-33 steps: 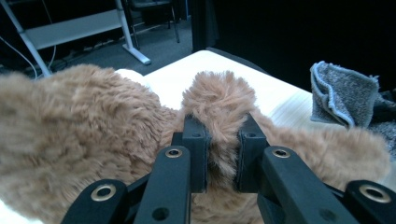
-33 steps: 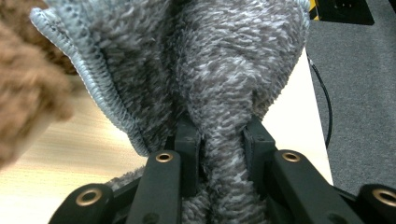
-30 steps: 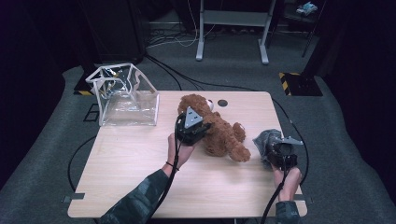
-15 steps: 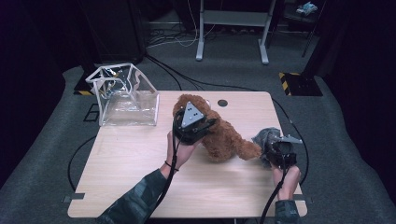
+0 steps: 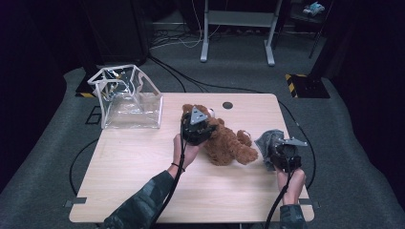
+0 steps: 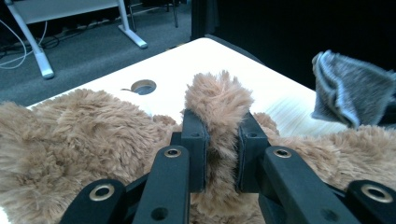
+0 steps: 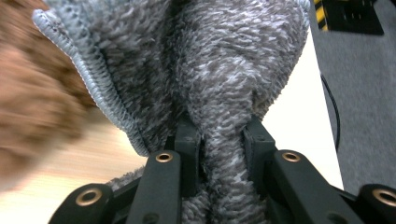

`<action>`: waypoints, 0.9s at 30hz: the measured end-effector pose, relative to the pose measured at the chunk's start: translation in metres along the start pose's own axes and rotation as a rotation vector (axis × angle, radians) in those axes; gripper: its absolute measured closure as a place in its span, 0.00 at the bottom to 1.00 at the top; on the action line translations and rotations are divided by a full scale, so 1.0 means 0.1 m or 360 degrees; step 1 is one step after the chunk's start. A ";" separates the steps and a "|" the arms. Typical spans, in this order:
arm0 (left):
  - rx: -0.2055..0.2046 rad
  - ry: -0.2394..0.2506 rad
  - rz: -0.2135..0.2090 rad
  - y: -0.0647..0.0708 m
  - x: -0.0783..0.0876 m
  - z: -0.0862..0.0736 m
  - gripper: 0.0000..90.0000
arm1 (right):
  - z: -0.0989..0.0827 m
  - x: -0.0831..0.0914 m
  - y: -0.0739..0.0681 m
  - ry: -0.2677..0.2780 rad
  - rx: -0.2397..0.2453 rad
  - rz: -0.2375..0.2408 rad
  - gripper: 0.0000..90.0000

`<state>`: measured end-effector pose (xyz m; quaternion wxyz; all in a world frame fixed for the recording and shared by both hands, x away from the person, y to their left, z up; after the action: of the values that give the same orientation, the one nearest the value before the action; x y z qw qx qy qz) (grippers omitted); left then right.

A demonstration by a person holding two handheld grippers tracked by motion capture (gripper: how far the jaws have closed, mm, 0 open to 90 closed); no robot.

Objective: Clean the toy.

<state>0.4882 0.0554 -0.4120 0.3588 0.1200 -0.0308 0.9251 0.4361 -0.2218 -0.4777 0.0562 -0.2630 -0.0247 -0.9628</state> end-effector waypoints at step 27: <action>0.0031 -0.0055 0.0025 -0.23 -0.04 -0.15 0.70 | 0.47 -0.36 -1.15 -0.0001 0.0281 0.0178 0.81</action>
<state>0.5033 0.0717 -0.4276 0.3497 0.1390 -0.0289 0.9260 0.4761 -0.1010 -0.4576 0.1328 -0.2584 -0.0948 -0.9522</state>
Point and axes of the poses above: each handheld gripper's, and its own axes: x roughly backward along the jaws, z roughly out of its top, y roughly to its right, the point moved 5 cm from there along -x, roughly forward along the jaws, and after that the axes turned 12 degrees about y, right-handed, at the moved point
